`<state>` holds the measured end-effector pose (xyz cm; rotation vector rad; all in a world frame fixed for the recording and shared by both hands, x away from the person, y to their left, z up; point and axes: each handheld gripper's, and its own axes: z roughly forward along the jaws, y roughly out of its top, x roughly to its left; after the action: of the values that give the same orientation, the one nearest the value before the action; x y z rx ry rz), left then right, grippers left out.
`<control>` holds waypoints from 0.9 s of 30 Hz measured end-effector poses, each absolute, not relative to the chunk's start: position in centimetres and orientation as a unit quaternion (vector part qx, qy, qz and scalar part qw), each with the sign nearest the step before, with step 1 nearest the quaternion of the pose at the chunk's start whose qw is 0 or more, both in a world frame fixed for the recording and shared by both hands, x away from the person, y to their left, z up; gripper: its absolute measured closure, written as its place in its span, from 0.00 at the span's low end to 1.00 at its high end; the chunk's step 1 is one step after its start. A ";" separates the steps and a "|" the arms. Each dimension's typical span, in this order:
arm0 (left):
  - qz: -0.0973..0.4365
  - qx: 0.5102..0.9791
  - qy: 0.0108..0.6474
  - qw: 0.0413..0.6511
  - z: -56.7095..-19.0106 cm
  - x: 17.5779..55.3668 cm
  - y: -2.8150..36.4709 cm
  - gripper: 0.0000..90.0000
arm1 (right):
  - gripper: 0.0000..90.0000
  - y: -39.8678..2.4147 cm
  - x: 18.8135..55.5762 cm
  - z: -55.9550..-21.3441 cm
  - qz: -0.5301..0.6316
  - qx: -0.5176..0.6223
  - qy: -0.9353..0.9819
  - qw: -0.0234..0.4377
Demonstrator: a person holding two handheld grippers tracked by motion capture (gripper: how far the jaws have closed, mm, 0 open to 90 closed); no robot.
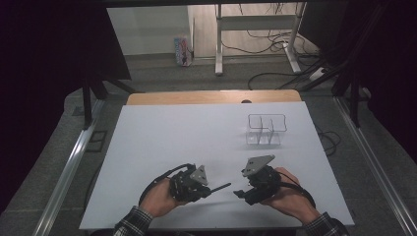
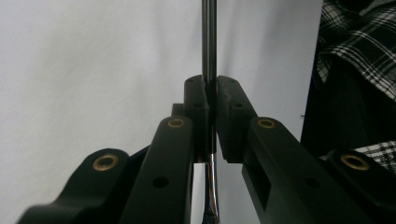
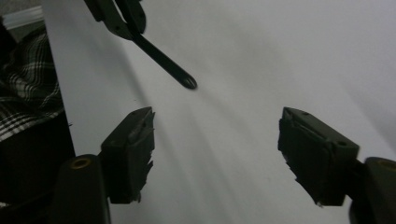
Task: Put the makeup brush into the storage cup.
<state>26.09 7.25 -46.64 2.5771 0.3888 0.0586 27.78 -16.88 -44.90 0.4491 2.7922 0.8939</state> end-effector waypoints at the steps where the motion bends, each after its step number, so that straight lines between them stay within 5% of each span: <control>1: 0.023 0.954 0.141 0.263 -46.6 26.0 7.0 0.93 | 0.33 -16.7 27.8 -44.9 0.298 0.144 0.939 0.089; 13: 0.018 0.964 0.102 0.245 -46.6 25.7 5.3 0.93 | 0.54 -14.8 27.2 -45.8 0.275 0.064 0.957 0.068; 22: 0.006 0.964 0.089 0.250 -46.8 25.4 4.6 0.93 | 0.85 -14.5 26.9 -46.5 0.257 0.013 0.965 0.038; 27: 0.005 0.960 0.095 0.264 -46.7 25.6 4.9 0.89 | 0.92 -14.6 26.8 -46.4 0.250 0.007 0.968 0.005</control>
<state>25.58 4.92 -46.68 2.5943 0.2576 0.0136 26.78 -14.59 -46.41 0.0227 3.0325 0.7842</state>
